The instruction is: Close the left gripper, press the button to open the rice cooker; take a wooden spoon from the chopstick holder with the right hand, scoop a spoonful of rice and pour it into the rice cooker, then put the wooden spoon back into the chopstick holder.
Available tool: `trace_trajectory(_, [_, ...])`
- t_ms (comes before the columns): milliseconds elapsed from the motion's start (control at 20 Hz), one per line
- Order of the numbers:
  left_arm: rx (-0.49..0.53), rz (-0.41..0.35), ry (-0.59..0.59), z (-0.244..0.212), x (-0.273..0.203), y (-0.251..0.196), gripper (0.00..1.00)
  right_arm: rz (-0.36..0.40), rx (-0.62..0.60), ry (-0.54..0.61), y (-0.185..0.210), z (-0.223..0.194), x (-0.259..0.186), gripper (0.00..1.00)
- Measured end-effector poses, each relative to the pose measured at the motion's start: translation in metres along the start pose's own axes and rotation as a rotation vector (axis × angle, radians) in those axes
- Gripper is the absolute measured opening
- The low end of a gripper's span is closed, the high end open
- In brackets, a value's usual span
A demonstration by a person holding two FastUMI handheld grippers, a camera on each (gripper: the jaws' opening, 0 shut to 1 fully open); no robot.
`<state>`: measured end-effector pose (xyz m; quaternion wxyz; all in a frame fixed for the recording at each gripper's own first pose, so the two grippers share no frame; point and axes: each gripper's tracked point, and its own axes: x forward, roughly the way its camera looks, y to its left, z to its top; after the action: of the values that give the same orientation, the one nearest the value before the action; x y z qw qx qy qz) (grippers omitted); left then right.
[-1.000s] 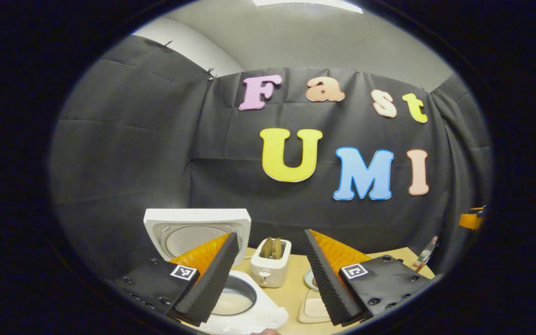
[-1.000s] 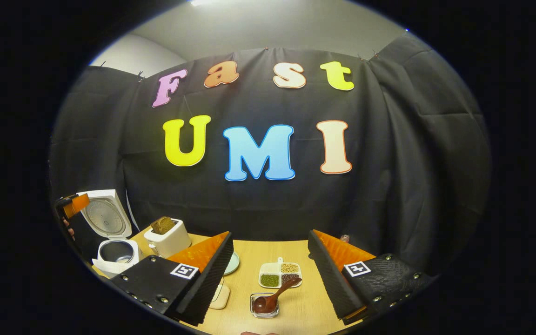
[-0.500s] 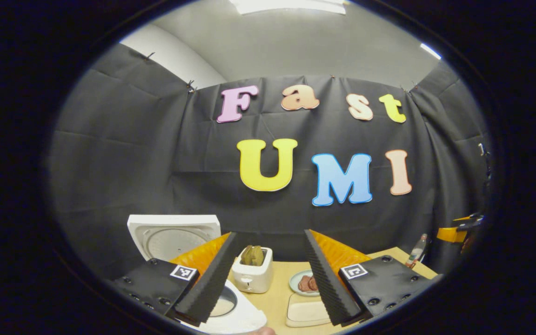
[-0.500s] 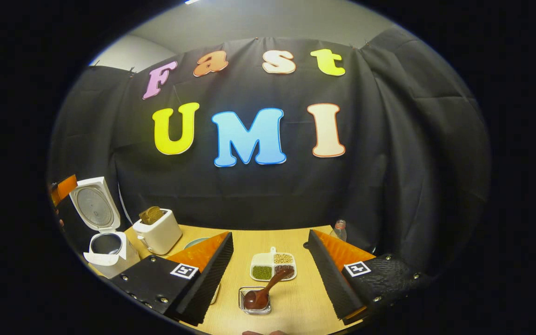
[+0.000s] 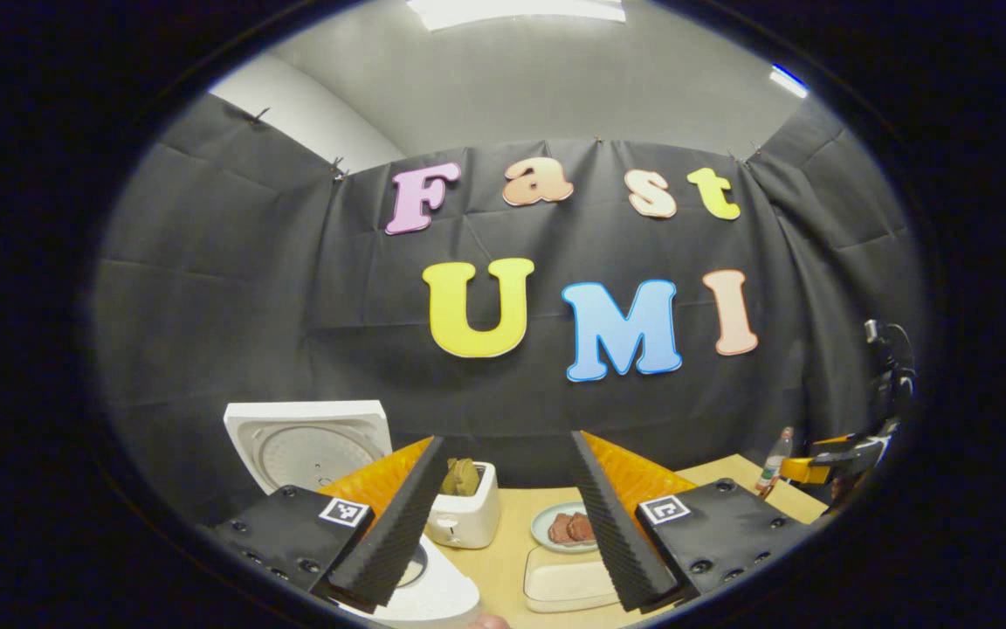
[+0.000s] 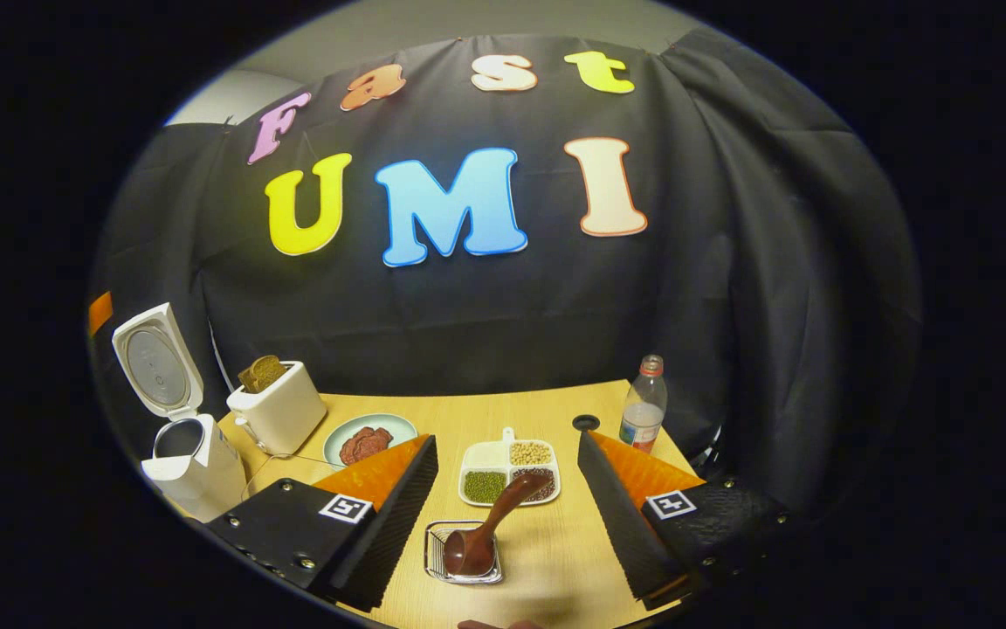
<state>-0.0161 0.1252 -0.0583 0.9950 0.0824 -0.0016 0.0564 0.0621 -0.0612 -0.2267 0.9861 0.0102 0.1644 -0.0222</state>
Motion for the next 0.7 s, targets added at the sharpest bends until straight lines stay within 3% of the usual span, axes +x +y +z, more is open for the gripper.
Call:
trace_trajectory(400, [0.025,0.051,0.023,-0.001,-0.007,0.007,0.96,-0.003,0.069,0.156,-0.009,-0.073,0.051,0.98])
trace_trajectory(700, [0.046,0.072,0.04,-0.003,-0.012,0.007,0.96,0.015,0.092,0.203,-0.003,-0.095,0.086,0.97])
